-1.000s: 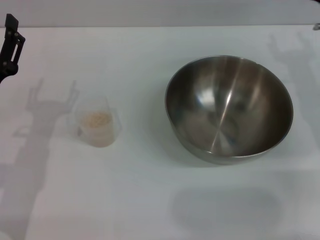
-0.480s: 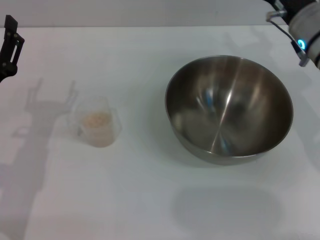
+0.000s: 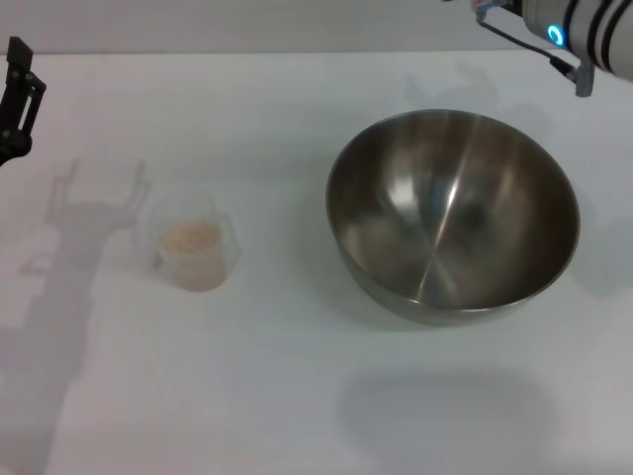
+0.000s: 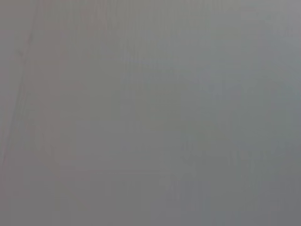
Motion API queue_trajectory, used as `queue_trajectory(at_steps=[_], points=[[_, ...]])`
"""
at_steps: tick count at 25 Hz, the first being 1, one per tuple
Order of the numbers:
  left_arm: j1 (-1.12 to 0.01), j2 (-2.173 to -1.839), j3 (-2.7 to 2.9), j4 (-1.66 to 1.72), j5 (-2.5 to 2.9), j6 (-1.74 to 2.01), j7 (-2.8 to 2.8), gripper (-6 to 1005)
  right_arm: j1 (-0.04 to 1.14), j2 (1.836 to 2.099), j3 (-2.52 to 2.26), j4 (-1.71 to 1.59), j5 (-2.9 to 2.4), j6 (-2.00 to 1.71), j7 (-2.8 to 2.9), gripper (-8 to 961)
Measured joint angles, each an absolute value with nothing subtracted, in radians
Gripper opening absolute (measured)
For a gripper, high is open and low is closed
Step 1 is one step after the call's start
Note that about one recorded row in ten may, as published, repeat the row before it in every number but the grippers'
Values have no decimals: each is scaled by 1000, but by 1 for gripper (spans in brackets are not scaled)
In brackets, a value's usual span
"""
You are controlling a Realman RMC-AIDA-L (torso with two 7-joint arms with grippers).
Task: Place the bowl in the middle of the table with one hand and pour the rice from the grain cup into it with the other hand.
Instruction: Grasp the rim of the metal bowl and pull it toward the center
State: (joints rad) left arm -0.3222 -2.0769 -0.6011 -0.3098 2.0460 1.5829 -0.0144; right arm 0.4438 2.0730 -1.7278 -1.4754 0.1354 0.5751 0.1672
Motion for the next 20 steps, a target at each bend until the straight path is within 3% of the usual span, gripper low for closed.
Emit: queue_trajectory(at_steps=[10, 20], points=[[-326, -2075, -601, -299, 2048, 1583, -14, 806, 632, 2074, -1496, -1582, 299, 1210, -123, 783], [-330, -2075, -605, -290, 2046, 1583, -14, 802, 753, 2070, -1283, -1517, 307, 1517, -224, 783]])
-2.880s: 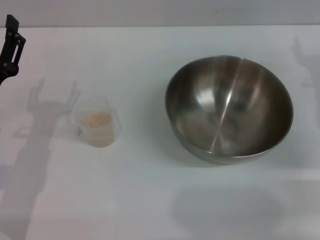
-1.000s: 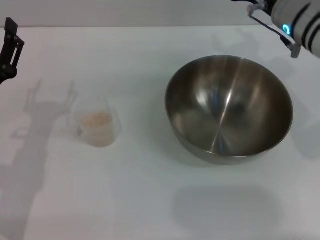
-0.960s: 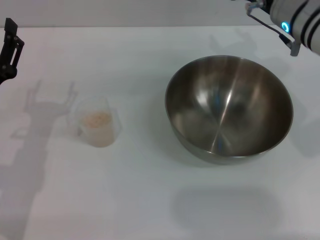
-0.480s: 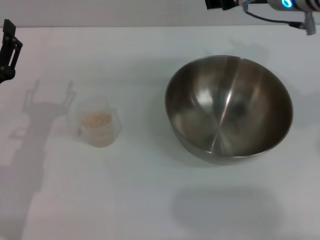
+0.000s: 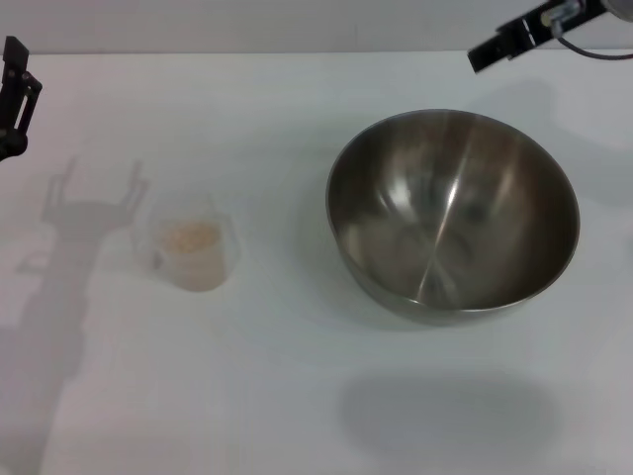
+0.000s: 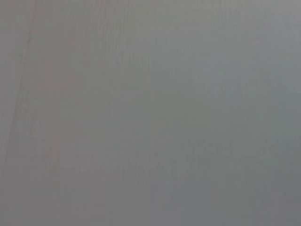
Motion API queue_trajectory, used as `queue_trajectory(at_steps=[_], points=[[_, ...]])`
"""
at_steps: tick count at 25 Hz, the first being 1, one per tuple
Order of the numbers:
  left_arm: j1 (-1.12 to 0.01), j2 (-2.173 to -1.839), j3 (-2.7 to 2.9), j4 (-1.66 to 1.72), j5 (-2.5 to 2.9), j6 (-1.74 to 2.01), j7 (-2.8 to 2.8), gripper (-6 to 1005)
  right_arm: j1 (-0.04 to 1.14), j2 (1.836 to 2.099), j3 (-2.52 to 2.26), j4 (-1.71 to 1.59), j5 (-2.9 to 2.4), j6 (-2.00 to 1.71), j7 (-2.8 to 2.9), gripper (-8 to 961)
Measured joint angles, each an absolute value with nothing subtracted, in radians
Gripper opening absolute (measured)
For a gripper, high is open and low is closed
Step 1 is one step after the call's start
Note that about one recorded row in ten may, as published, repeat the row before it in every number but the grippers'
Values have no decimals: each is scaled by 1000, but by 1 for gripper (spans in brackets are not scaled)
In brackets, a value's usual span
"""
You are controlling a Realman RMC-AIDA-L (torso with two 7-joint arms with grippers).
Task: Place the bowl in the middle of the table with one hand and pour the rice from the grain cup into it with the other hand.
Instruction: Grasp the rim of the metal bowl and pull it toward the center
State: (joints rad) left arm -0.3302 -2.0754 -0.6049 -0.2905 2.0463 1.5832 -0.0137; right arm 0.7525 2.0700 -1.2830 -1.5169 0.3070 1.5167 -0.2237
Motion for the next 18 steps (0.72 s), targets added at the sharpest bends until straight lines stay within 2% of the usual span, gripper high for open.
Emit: queue_trajectory(at_steps=[5, 11, 18], points=[[-332, -2075, -605, -287, 2046, 1583, -14, 800, 798, 2062, -1185, -1424, 304, 1603, -297, 783], [-334, -2075, -605, -287, 2050, 1583, -15, 797, 794, 2053, -1166, -1363, 297, 1595, -323, 783], [-336, -2075, -604, -287, 2052, 1583, -16, 794, 787, 2056, -1131, -1239, 304, 1531, -377, 782]])
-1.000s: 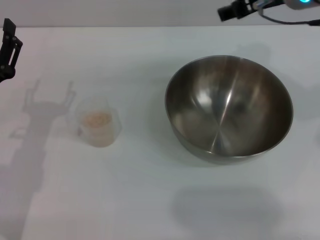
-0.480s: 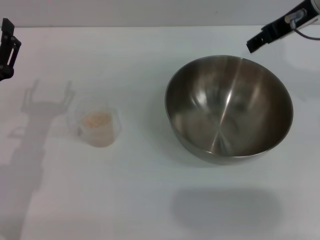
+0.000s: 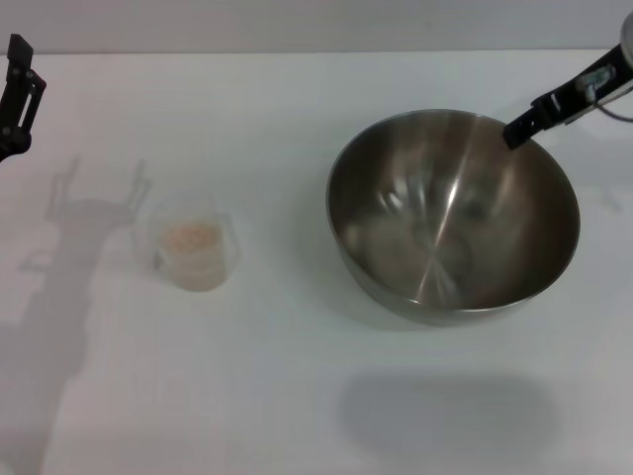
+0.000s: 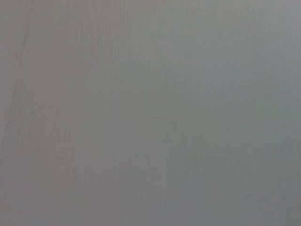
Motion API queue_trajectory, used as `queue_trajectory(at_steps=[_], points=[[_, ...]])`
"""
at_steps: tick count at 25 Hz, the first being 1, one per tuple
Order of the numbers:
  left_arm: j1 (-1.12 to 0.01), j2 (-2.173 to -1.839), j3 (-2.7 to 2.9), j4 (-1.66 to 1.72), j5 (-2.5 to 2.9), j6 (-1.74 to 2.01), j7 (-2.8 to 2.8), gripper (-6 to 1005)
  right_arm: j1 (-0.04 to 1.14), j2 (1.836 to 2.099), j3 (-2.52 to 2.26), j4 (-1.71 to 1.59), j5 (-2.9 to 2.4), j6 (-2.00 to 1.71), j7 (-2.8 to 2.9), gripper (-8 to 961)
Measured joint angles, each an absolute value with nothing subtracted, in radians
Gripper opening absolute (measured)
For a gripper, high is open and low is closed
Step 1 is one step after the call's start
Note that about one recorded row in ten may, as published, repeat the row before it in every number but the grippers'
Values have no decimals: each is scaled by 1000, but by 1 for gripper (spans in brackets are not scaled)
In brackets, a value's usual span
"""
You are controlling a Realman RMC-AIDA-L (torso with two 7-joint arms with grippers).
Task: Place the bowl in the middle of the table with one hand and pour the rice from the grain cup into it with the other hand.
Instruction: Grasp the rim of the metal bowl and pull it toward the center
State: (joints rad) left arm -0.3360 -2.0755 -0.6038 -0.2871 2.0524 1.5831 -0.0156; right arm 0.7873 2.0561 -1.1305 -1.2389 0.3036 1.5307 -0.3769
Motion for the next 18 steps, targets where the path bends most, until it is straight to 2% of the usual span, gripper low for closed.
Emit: queue_trajectory(at_steps=[13, 18], points=[[-343, -2077, -604, -287, 2052, 1583, -14, 789, 788, 2065, -1130, -1075, 336, 1419, -434, 773], [-346, -2076, -604, -287, 2050, 1583, -14, 787, 782, 2066, -1129, -1067, 337, 1391, -448, 574]])
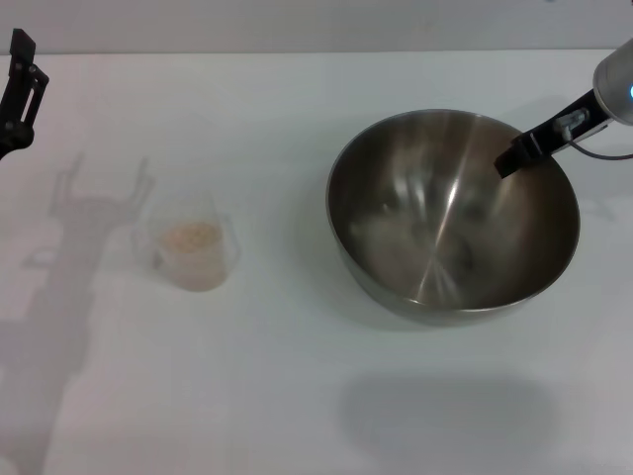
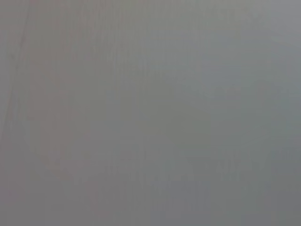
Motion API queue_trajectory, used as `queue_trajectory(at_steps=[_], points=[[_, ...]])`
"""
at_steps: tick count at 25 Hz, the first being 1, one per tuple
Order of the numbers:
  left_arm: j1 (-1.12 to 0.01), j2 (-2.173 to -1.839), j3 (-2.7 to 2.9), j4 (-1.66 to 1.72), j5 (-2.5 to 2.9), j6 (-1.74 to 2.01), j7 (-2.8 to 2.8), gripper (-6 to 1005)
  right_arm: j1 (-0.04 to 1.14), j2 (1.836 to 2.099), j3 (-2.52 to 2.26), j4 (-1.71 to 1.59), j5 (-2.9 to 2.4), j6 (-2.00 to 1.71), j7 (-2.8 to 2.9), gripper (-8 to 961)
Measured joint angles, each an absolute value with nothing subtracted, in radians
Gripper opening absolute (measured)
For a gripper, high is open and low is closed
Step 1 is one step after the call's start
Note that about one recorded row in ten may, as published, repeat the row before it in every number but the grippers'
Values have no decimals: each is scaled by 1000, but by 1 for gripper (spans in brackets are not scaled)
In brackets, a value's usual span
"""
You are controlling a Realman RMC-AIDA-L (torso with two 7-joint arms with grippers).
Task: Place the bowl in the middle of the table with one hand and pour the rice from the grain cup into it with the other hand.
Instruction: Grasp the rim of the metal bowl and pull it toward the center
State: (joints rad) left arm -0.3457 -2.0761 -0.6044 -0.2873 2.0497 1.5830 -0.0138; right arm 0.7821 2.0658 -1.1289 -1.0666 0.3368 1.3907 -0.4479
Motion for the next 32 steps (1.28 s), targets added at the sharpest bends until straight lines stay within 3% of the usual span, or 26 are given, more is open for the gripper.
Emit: queue_trajectory(at_steps=[8, 14, 19, 32], points=[[-350, -2075, -604, -287, 2047, 1583, -14, 783, 781, 2067, -1129, -1040, 359, 1365, -481, 365], [-350, -2075, -604, -287, 2046, 1583, -14, 781, 786, 2066, -1129, -1025, 366, 1347, -486, 139], [-350, -2075, -604, -287, 2047, 1583, -14, 779, 779, 2066, -1115, -1033, 390, 1339, -500, 49], [-350, -2075, -604, -290, 2052, 1583, -14, 773, 763, 2066, -1115, -1130, 475, 1346, -529, 11]])
